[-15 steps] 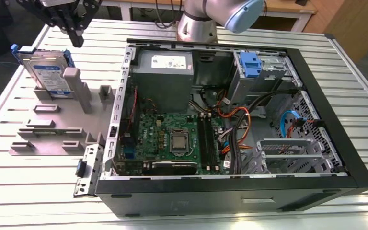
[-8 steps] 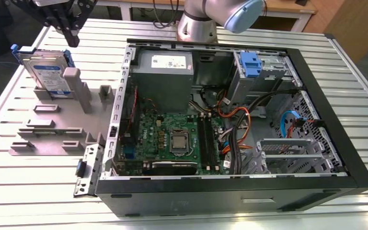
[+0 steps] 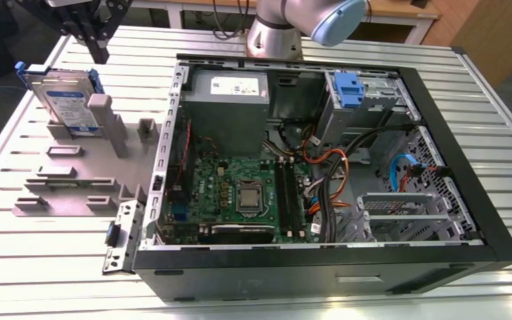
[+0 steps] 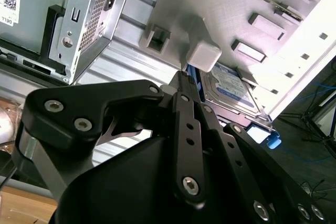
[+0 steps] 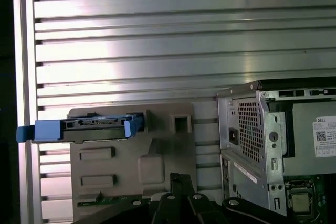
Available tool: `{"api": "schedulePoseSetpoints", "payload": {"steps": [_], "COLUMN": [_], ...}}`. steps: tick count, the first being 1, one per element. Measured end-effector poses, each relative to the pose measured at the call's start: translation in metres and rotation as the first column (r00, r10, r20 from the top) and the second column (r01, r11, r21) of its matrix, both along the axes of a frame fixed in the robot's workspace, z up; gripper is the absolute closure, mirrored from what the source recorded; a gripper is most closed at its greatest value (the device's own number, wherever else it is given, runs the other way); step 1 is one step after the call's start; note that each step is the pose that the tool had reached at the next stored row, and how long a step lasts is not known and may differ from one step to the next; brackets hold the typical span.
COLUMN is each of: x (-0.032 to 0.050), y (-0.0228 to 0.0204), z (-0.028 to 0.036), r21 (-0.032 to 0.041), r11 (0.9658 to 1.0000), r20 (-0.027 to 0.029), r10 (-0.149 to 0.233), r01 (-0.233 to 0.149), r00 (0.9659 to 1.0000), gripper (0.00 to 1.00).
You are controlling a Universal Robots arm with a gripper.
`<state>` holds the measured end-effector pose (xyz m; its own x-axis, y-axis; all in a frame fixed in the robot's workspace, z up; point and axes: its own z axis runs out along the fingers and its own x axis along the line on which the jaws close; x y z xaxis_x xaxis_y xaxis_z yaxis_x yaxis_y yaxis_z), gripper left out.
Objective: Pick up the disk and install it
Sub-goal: 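Reach for the disk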
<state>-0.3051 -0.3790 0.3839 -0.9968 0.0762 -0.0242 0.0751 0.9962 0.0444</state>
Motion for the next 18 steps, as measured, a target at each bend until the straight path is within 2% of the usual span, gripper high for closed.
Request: {"api": "schedulePoseSetpoints", "payload": {"steps": [13,18], "x": [-0.0013,-0.0042], "y": [0.0003,0.0013], "z": [-0.0005,-0.0011], "r21": [-0.0004,-0.0005], "r11": [1.0000,0.9999], "r20": [-0.0001,-0.0002], "r10": [0.001,0.017], "r01": [-0.001,-0.017], "r00": [1.0000,0.9999], "gripper": [0.89,0.89]}}
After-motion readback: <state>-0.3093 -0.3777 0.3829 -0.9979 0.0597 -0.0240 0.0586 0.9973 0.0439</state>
